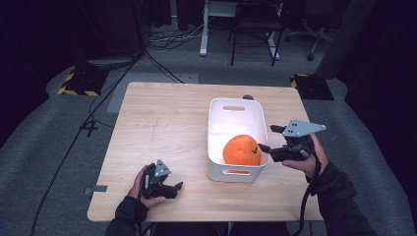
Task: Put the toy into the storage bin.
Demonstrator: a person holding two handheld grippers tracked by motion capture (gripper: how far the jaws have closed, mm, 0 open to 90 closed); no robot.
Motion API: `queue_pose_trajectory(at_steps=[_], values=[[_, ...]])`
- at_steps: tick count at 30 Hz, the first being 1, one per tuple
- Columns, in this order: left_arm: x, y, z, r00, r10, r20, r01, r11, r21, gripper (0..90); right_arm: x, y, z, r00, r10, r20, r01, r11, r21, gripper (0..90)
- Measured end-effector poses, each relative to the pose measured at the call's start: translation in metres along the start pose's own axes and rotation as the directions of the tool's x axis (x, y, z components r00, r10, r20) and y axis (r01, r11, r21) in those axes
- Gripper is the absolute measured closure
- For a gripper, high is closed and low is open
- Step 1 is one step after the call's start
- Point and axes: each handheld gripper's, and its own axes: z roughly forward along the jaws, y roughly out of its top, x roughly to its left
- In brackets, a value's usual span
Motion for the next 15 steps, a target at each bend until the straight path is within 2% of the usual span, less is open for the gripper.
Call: queue_pose_trajectory(at_steps=[7,15], values=[[0.000,0.000,0.000,1.0000,0.000,0.000,0.000,1.0000,0.000,14.6,-0.004,-0.004,-0.009,0.9998,-0.013,0.016,0.013,1.000,0.000,24.6],[0.000,0.000,0.000,1.0000,-0.002,0.000,0.002,1.0000,-0.002,14.6,-0.009,-0.009,-0.018,0.9989,0.010,0.046,-0.010,1.000,0.002,24.3]])
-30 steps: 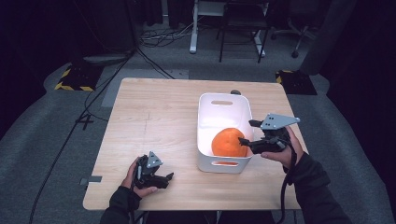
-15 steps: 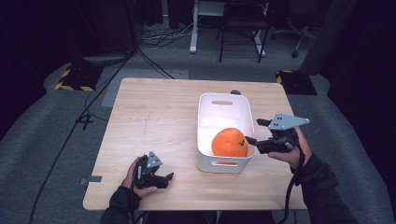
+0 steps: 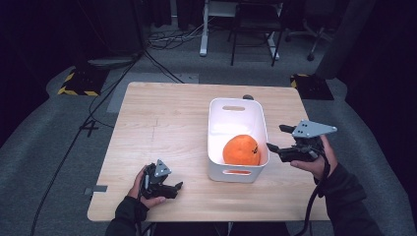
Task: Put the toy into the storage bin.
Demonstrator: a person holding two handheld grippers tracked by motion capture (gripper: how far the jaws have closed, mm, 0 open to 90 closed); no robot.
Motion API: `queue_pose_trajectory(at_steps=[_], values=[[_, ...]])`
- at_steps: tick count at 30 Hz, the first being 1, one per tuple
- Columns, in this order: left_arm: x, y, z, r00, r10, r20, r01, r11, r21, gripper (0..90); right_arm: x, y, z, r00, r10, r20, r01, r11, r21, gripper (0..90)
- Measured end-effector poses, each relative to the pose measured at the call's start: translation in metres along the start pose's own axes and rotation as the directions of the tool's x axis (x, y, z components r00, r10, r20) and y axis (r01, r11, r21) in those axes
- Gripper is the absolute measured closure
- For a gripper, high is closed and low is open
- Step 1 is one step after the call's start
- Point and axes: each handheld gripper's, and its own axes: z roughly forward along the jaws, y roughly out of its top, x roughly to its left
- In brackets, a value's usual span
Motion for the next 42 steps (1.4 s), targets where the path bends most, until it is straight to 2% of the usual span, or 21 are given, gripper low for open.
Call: queue_pose_trajectory(at_steps=[2,9,13,14,15,17,23,28,42], values=[[0.000,0.000,0.000,1.0000,0.002,0.000,-0.002,1.0000,0.002,14.6,-0.001,-0.002,-0.001,0.9999,-0.010,0.001,0.010,1.000,0.003,24.3],[0.000,0.000,0.000,1.0000,0.002,0.001,-0.002,1.0000,0.003,14.6,-0.003,-0.005,-0.005,0.9999,0.001,0.012,-0.001,1.000,0.007,24.2],[0.000,0.000,0.000,1.0000,0.002,0.000,-0.002,1.0000,0.002,14.6,-0.004,-0.007,-0.006,0.9994,-0.023,0.024,0.023,1.000,0.017,24.1],[0.000,0.000,0.000,1.0000,0.001,0.001,-0.001,1.0000,0.001,14.6,-0.004,-0.007,-0.007,0.9996,-0.014,0.026,0.013,1.000,0.022,24.0],[0.000,0.000,0.000,1.0000,0.002,0.000,-0.002,1.0000,0.003,14.6,-0.005,-0.008,-0.007,0.9992,-0.029,0.026,0.029,1.000,0.013,24.1],[0.000,0.000,0.000,1.0000,0.003,0.001,-0.003,1.0000,0.004,14.6,-0.005,-0.009,-0.009,0.9995,-0.010,0.030,0.010,1.000,0.019,24.0],[0.000,0.000,0.000,1.0000,0.002,0.001,-0.002,1.0000,0.002,14.6,-0.007,-0.014,-0.012,0.9992,0.002,0.041,-0.003,1.000,0.025,23.8],[0.000,0.000,0.000,1.0000,0.000,0.001,0.000,1.0000,0.001,14.6,-0.007,-0.018,-0.011,0.9989,-0.013,0.046,0.011,0.999,0.035,23.7],[0.000,0.000,0.000,1.0000,0.001,0.002,-0.001,1.0000,0.006,14.6,-0.008,-0.037,-0.006,0.9993,0.003,0.038,-0.006,0.997,0.079,23.5]])
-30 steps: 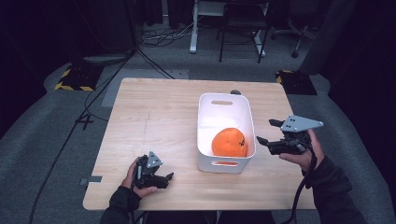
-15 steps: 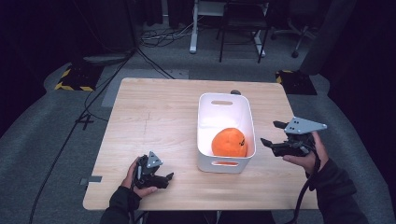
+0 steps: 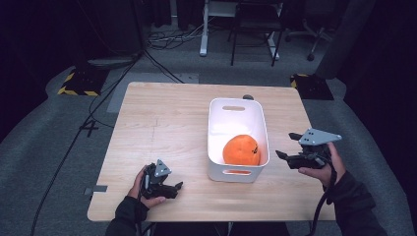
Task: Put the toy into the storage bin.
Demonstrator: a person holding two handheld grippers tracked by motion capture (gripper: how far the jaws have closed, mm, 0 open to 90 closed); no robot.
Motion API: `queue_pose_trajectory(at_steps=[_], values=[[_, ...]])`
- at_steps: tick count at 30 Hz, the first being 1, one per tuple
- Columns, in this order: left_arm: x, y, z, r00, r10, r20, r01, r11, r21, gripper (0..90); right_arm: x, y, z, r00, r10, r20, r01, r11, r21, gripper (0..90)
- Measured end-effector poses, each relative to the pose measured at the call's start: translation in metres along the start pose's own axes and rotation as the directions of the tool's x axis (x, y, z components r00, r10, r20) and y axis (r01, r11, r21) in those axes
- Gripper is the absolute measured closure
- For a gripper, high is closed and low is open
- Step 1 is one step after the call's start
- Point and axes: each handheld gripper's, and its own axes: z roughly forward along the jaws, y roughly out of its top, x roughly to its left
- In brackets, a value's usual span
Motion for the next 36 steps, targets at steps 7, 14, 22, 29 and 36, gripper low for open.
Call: queue_pose_trajectory(at_steps=[7,14,22,29,36], values=[[0.000,0.000,0.000,1.0000,-0.001,0.000,0.001,1.0000,0.000,14.6,0.000,-0.007,0.004,0.9999,0.000,0.012,0.000,1.000,0.027,23.4],[0.000,0.000,0.000,1.0000,-0.002,0.001,0.002,1.0000,0.000,14.6,0.001,-0.014,0.007,0.9999,0.002,0.010,-0.002,0.999,0.048,23.0],[0.000,0.000,0.000,1.0000,0.000,0.000,0.000,1.0000,0.000,14.6,0.002,-0.025,0.012,1.0000,-0.001,0.007,0.000,0.998,0.069,22.6],[0.000,0.000,0.000,1.0000,-0.001,0.000,0.001,1.0000,0.000,14.6,0.003,-0.034,0.016,0.9999,-0.004,0.011,0.002,0.995,0.097,21.9],[0.000,0.000,0.000,1.0000,-0.001,-0.001,0.001,1.0000,0.000,14.6,0.002,-0.046,0.018,0.9998,0.013,0.013,-0.014,0.993,0.120,21.2]])
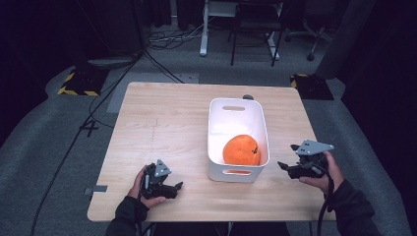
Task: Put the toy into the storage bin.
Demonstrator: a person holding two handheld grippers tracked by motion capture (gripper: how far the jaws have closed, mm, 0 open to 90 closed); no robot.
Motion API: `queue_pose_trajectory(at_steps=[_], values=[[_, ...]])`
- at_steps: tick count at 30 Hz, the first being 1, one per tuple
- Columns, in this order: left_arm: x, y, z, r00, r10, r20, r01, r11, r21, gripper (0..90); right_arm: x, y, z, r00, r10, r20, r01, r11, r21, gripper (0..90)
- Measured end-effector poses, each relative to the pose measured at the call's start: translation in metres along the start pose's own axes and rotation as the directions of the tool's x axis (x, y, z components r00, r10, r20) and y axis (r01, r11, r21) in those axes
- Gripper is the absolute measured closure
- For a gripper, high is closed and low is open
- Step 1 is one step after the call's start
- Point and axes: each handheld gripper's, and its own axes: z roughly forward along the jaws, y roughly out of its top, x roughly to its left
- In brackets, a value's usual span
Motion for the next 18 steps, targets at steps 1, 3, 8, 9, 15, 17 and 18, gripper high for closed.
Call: queue_pose_trajectory(at_steps=[1,3,8,9,15,17,18], values=[[0.000,0.000,0.000,1.0000,-0.001,0.001,0.001,1.0000,0.000,14.6,0.000,-0.002,0.000,1.0000,0.001,-0.001,-0.001,1.000,0.004,21.2],[0.000,0.000,0.000,1.0000,-0.002,0.000,0.002,1.0000,-0.002,14.6,0.000,-0.006,0.002,1.0000,0.007,0.004,-0.007,1.000,0.012,21.0],[0.000,0.000,0.000,1.0000,0.000,0.000,0.000,1.0000,0.000,14.6,-0.002,-0.017,0.003,0.9998,0.017,0.007,-0.017,0.999,0.031,20.7],[0.000,0.000,0.000,1.0000,0.000,0.000,0.000,1.0000,0.000,14.6,-0.003,-0.019,0.003,0.9996,0.025,0.008,-0.026,0.999,0.030,20.5],[0.000,0.000,0.000,1.0000,0.000,0.000,0.000,1.0000,0.000,14.6,-0.004,-0.033,0.004,0.9989,0.047,0.008,-0.047,0.998,0.043,20.2],[0.000,0.000,0.000,1.0000,-0.001,0.000,0.001,1.0000,0.000,14.6,-0.005,-0.039,0.004,0.9985,0.055,0.006,-0.055,0.997,0.050,20.1],[0.000,0.000,0.000,1.0000,0.000,0.000,0.000,1.0000,0.000,14.6,-0.005,-0.041,0.005,0.9976,0.068,0.008,-0.068,0.997,0.045,20.1]])
